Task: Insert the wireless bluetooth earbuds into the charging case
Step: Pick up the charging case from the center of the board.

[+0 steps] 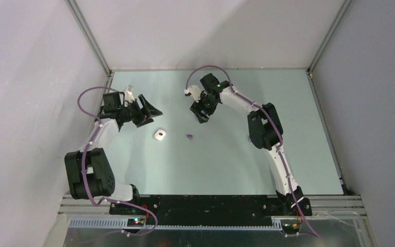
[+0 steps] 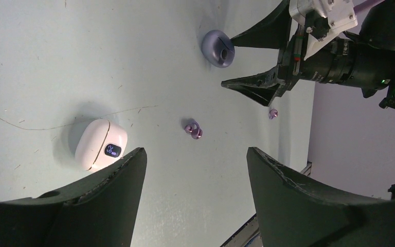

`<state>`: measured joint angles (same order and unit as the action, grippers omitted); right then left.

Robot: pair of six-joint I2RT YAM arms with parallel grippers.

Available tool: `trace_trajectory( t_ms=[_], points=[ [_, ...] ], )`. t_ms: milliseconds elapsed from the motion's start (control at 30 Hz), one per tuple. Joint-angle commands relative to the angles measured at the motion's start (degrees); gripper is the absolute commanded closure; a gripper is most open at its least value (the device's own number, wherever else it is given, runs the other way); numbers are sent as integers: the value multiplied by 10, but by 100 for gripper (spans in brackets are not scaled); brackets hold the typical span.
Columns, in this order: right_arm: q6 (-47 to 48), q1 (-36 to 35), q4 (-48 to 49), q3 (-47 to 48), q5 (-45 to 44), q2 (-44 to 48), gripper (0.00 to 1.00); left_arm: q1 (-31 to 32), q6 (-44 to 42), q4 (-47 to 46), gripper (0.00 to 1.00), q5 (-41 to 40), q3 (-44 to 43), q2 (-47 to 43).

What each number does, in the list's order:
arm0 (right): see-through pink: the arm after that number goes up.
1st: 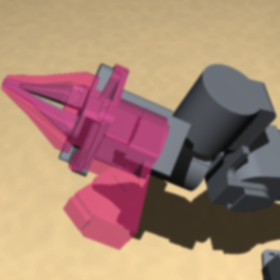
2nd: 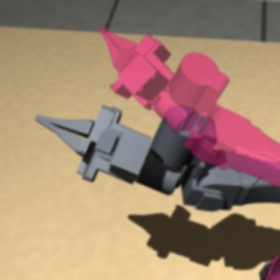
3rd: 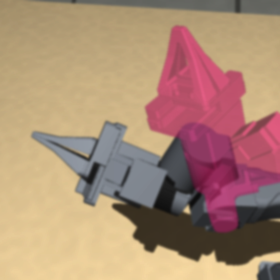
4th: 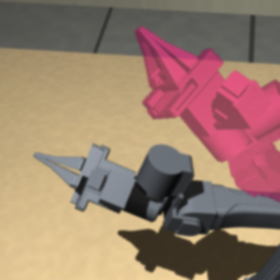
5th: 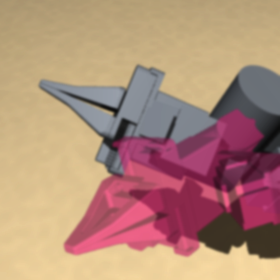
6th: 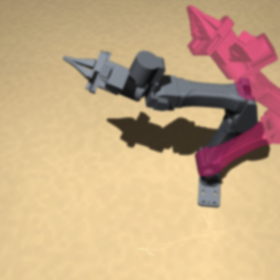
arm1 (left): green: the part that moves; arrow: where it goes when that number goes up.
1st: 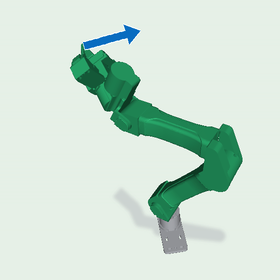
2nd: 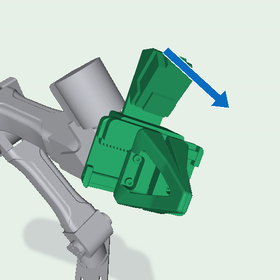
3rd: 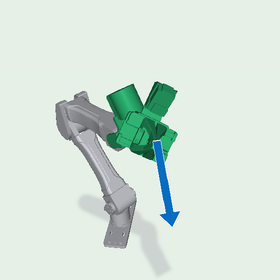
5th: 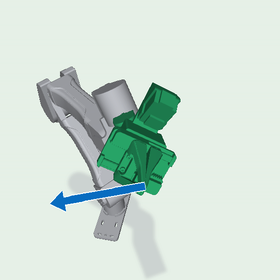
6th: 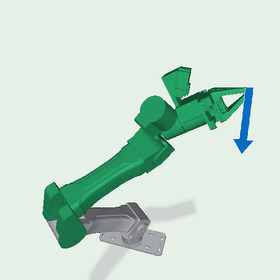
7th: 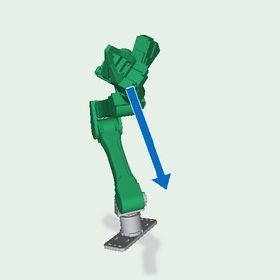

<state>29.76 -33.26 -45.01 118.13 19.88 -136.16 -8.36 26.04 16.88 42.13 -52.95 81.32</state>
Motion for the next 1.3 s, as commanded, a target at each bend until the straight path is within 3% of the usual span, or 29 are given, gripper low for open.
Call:
trace_trajectory(
  t_ms=[0,433,500,633,700,933,1100,1267],
  points=[
    [17,0,26,27,-14,-8,25,6,0,-3,24,0,-16,-17],
    [56,-6,45,25,-23,-25,29,20,-8,9,25,4,-39,3],
    [70,-7,50,24,-21,-26,33,23,-8,10,25,5,-41,6],
    [101,-8,58,12,-15,-17,54,33,-13,13,25,7,-50,14],
    [110,-7,89,-18,-18,3,62,39,-14,15,26,6,-57,20],
    [156,-10,284,-186,7,189,66,72,-37,7,29,19,-98,39],
    [175,-17,340,-259,28,289,66,124,-67,-16,34,53,-133,40],
    [174,-27,362,-277,23,325,67,167,-103,-27,38,84,-161,43]
  ],
)
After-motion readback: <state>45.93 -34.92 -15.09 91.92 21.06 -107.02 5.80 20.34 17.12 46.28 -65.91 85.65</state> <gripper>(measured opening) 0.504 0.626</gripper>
